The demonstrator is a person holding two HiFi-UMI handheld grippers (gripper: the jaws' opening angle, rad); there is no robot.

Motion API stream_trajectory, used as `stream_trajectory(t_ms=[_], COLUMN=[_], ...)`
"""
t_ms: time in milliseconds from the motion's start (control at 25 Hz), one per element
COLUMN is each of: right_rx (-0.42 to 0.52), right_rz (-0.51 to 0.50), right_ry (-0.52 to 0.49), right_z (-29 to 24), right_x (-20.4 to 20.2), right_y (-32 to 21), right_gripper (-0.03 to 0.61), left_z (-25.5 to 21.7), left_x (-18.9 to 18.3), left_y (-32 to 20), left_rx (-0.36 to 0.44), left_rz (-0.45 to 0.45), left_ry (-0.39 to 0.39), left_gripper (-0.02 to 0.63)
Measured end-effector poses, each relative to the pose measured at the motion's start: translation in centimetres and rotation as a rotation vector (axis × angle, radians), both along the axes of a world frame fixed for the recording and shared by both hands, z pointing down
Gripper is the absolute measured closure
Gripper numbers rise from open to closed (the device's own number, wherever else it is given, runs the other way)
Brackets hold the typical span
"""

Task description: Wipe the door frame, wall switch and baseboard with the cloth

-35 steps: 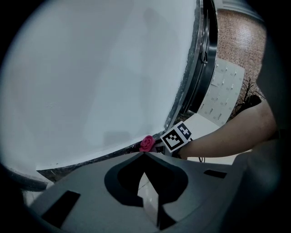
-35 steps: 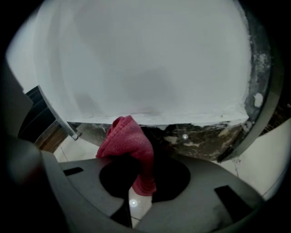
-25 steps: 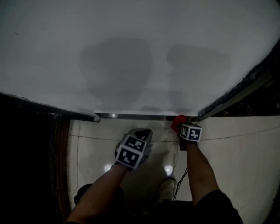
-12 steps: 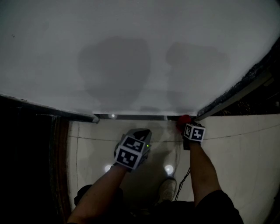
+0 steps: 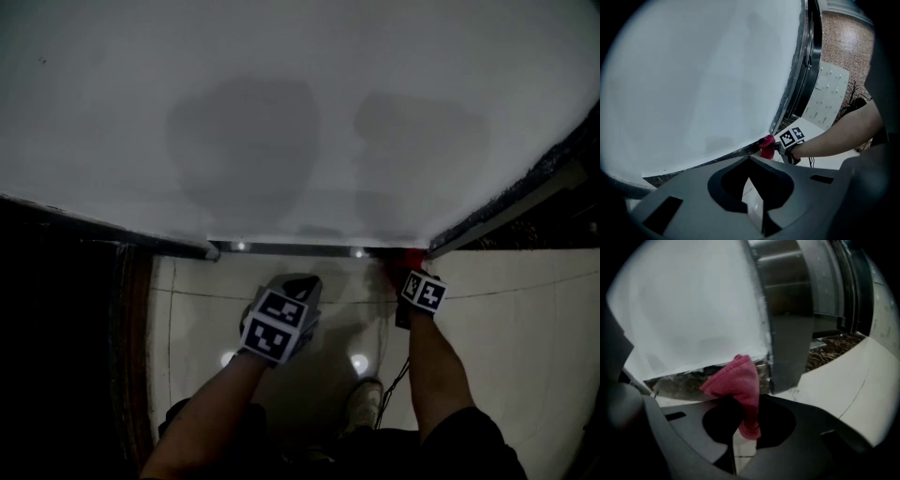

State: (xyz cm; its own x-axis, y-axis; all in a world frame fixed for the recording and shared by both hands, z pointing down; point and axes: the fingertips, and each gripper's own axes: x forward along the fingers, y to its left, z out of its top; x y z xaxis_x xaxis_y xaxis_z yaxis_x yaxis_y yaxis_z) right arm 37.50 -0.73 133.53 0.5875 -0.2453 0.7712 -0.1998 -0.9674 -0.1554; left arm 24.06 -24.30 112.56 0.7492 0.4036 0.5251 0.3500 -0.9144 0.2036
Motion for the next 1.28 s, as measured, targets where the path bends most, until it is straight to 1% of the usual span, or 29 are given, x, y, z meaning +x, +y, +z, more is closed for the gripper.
stream_trajectory(t_ms=[40, 160, 240, 320, 400, 480, 520, 600, 680, 760, 840, 920, 1000, 1120, 1200, 1280], right_rx=[-0.026, -0.122, -0.141, -0.106, -0.062, -0.033, -0.017, 0.03, 0.076, 0.095, 0.084, 0.064, 0.067, 0.125, 0.159, 0.179], right_rz=[-0.09, -0.484, -0.711, -0.873, -1.009, -1.115, -1.148, -1.188, -1.196, -1.184, -1.147, -1.079, -0.981, -0.823, -0.772, -0.77], right_ry=[0.002, 0.044, 0.095, 0.124, 0.125, 0.123, 0.124, 0.123, 0.109, 0.079, 0.047, 0.021, -0.001, -0.029, -0.034, -0.03], right_z=[0.2, 0.0, -0.9, -1.6, -1.8, -1.9, -2.0, -1.9, -1.7, -0.8, 0.5, 1.0, 1.4, 1.5, 1.3, 1.1], right_x=[-1.1, -4.3, -6.3, -8.5, -11.2, -13.7, -14.8, -16.6, -17.8, -18.7, -19.1, -18.4, -17.0, -14.7, -13.5, -13.0], right_y=[-1.9, -9.5, -15.2, -20.7, -25.9, -30.9, -33.2, -37.5, -41.5, -45.1, -47.5, -48.4, -48.6, -48.1, -47.4, -46.8], right_gripper=[0.518, 0.518, 0.518, 0.52, 0.52, 0.52, 0.52, 0.52, 0.519, 0.519, 0.518, 0.518, 0.518, 0.518, 0.519, 0.518], left_z=[-0.1, -0.5, -0.5, -0.2, -0.3, -1.0, -1.5, -2.4, -2.6, -2.5, -2.3, -2.1, -1.8, -1.7, -1.6, -1.3], left_x=[-0.4, -1.7, -2.8, -4.2, -5.6, -6.9, -7.5, -8.7, -9.8, -11.0, -12.0, -12.4, -12.8, -13.4, -13.4, -13.1], left_y=[-0.7, -3.4, -5.6, -8.0, -10.4, -12.6, -13.5, -14.9, -16.4, -18.1, -19.6, -20.2, -20.4, -20.7, -20.5, -19.9], left_rx=[0.005, 0.026, 0.054, 0.087, 0.103, 0.098, 0.091, 0.083, 0.098, 0.118, 0.128, 0.143, 0.151, 0.15, 0.142, 0.132], left_rz=[-0.002, -0.018, -0.039, -0.069, -0.113, -0.162, -0.181, -0.204, -0.219, -0.253, -0.288, -0.286, -0.278, -0.279, -0.272, -0.264], left_ry=[0.001, 0.004, -0.003, -0.018, -0.033, -0.034, -0.03, -0.022, -0.027, -0.048, -0.063, -0.059, -0.064, -0.078, -0.079, -0.086], left_gripper=[0.621, 0.621, 0.621, 0.621, 0.621, 0.621, 0.621, 0.621, 0.621, 0.621, 0.621, 0.621, 0.621, 0.621, 0.621, 0.621])
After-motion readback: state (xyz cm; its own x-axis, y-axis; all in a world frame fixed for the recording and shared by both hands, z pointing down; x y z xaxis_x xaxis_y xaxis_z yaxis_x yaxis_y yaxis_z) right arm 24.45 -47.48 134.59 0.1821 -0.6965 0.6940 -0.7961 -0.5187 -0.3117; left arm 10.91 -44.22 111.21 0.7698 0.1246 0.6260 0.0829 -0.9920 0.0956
